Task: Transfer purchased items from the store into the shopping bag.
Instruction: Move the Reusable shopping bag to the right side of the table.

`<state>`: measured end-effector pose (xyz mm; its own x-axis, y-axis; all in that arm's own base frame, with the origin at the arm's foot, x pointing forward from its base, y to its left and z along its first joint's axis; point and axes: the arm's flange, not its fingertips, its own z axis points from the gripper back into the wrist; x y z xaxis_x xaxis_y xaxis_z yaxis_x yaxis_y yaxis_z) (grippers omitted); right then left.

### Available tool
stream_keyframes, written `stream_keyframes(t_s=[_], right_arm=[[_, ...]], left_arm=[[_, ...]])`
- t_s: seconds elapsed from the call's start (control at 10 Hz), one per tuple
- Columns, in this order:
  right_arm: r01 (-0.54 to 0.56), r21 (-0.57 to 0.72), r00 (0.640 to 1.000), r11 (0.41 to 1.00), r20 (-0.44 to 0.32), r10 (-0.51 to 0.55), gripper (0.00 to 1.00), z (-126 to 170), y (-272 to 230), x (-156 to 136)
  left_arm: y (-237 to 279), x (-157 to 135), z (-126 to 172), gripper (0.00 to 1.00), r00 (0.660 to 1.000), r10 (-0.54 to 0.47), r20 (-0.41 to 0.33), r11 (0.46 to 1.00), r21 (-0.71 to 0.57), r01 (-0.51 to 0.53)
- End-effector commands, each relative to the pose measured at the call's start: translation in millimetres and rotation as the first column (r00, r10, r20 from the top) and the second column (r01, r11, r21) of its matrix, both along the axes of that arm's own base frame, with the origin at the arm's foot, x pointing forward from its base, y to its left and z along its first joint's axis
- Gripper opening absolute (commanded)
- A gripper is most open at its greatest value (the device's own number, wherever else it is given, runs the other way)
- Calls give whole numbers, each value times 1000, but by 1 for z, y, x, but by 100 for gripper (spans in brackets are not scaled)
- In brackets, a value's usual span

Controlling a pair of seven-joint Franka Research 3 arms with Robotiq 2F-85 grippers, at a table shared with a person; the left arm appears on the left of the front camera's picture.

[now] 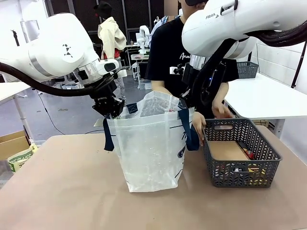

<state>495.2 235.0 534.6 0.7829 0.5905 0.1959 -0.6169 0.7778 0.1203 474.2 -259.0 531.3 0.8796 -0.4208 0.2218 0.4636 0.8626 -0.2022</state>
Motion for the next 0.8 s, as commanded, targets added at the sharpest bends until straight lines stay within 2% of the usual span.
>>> stream_keyframes(t_s=[0.0, 0.7], right_arm=[[2, 1, 1000, 1000, 1, -2, 0, 0, -1, 1], [2, 1, 1000, 1000, 1, -2, 0, 0, -1, 1]], left_arm=[[0, 0, -1, 0, 1000, 14, -2, 1000, 6, -14], [0, 0, -1, 0, 1000, 14, -2, 1000, 6, -14]])
